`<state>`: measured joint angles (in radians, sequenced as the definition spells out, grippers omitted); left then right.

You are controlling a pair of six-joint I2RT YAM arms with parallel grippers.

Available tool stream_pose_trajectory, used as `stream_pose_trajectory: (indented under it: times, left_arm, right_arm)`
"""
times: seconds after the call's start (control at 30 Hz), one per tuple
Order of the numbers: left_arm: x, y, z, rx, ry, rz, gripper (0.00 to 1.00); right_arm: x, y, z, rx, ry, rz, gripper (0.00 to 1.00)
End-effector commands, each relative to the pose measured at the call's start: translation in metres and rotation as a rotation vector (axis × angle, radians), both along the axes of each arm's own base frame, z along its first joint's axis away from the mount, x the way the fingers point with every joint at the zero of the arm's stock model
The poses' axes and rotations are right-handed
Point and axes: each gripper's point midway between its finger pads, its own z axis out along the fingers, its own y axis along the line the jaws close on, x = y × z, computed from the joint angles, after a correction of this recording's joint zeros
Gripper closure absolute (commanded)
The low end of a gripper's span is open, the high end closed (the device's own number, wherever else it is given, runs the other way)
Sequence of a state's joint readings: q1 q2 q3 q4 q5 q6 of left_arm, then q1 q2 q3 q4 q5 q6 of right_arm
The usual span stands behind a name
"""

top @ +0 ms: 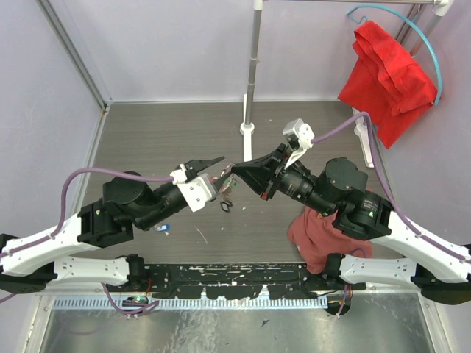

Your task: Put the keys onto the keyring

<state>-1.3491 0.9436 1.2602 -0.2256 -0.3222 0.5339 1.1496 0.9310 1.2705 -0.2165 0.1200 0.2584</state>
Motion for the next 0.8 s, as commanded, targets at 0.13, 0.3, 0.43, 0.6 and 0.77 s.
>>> stream_pose_trajectory:
  times: [0.13,0.3,0.43,0.6,0.77]
  left_arm:
    - [-0.0008,-0.0009,0.0074,-0.021,-0.038,0.000,0.61]
    - [-0.0015,-0.0012,0.0080,-0.020,-0.043,-0.001,0.64]
    - [-0.0020,-0.0013,0.0082,-0.016,-0.048,-0.002,0.67]
    - [-0.0033,-0.0030,0.0093,-0.015,-0.053,-0.009,0.68]
    - [-0.0053,-0.0041,0.0122,-0.020,-0.060,-0.019,0.68]
  right_arm:
    - [-0.0118,-0.0155,0.0555,0.181,-0.047,0.024,0.99]
    - [-0.0136,-0.0167,0.0578,0.196,-0.044,0.031,1.00]
    - [-0.0144,-0.0171,0.0596,0.208,-0.039,0.034,0.99]
    - [-0.0147,-0.0159,0.0593,0.213,-0.032,0.038,0.99]
    - [-0.0141,-0.0132,0.0566,0.208,-0.023,0.041,0.99]
